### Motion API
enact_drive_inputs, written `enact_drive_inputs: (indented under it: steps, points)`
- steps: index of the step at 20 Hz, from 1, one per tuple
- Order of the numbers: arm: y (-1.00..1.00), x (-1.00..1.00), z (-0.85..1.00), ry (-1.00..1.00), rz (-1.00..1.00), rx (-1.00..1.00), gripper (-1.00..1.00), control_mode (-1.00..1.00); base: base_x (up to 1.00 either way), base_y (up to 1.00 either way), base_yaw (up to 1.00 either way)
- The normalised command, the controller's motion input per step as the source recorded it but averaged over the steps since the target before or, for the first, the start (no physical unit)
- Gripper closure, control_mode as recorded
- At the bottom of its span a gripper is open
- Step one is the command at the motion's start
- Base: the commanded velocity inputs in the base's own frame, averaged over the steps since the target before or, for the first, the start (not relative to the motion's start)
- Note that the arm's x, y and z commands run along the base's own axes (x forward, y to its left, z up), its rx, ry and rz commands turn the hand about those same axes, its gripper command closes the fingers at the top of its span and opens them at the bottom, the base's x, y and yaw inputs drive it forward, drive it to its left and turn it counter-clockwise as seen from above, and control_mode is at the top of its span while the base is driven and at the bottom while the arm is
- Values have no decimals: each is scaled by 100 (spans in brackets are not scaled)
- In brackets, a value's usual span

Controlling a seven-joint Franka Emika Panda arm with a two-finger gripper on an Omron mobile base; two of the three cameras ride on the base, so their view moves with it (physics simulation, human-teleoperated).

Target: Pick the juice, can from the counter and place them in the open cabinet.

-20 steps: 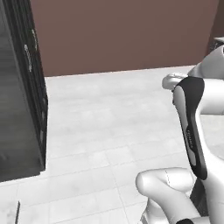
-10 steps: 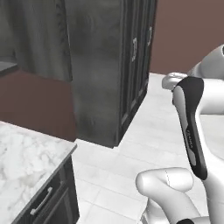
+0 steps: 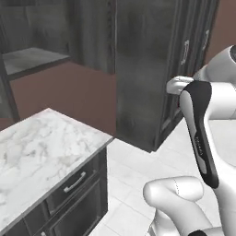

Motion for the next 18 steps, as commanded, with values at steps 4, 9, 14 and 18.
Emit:
enact_drive_inputs:
  steps: [4,9,14,18]
  points:
    - [0,0,0,0,0,0,100,100,-99,-1,41]
    - [0,0,0,0,0,0,100,100,-67,0,46]
    - [0,0,0,0,0,0,100,100,-3,-2,54]
    - [0,0,0,0,0,0,100,100,63,-12,55]
